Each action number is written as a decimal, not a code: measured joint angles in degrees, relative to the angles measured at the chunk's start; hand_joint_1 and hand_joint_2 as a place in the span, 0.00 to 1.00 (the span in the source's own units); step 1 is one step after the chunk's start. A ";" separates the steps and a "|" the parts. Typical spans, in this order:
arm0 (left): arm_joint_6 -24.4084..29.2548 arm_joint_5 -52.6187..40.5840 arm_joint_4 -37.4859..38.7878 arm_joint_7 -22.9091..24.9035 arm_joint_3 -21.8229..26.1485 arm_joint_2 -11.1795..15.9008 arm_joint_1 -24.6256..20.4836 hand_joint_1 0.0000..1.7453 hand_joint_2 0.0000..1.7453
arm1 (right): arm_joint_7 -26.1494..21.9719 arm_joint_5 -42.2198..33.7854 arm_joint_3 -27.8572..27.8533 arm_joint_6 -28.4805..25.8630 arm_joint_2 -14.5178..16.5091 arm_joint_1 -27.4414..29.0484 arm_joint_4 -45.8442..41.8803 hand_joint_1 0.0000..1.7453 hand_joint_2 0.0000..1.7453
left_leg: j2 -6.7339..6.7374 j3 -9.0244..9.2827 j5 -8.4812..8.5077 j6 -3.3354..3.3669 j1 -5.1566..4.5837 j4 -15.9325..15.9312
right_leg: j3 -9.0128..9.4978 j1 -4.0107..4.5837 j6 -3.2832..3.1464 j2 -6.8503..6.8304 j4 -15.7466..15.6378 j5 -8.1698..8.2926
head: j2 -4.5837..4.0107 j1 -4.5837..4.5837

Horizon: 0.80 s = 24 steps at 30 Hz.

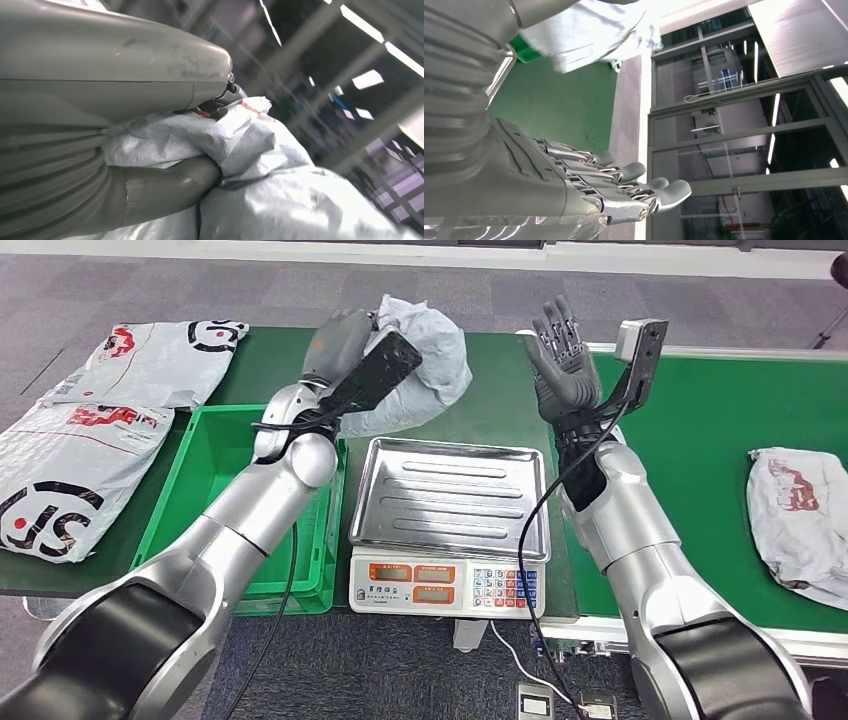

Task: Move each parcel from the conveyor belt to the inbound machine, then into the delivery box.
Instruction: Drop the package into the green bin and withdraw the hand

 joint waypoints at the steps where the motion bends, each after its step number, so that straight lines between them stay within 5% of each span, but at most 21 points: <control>1: 0.89 -1.27 0.19 1.24 0.34 0.68 -0.32 1.00 1.00 | 0.11 -0.27 0.07 -0.04 -0.01 -0.24 0.21 0.00 1.00 | 0.00 0.00 0.00 0.00 0.00 0.00 | 0.00 0.00 0.00 0.00 0.00 0.00 | 0.00 -0.01; 7: 2.30 -6.24 1.39 4.98 2.14 4.49 -1.18 1.00 1.00 | 0.13 -1.35 0.26 -0.29 -0.11 -0.77 1.01 0.00 1.00 | -0.03 0.01 0.03 -0.03 0.06 0.00 | -0.01 0.04 -0.01 -0.02 0.00 -0.01 | 0.00 -0.01; 15: 2.49 -8.75 2.58 7.04 2.41 5.96 -1.17 1.00 1.00 | 0.04 -1.64 0.67 -1.13 -0.32 -0.91 1.29 0.00 1.00 | -0.03 -0.01 0.02 -0.02 0.02 0.01 | -0.01 0.01 -0.01 -0.02 0.00 -0.01 | 0.00 -0.01; 24: 2.09 -15.55 4.29 10.02 2.91 9.68 1.14 1.00 1.00 | -0.62 -2.80 0.75 -3.80 -3.95 3.10 -1.95 0.00 1.00 | 0.01 0.02 0.02 -0.03 0.05 0.00 | -0.02 0.03 -0.01 0.01 0.00 -0.01 | 0.00 -0.01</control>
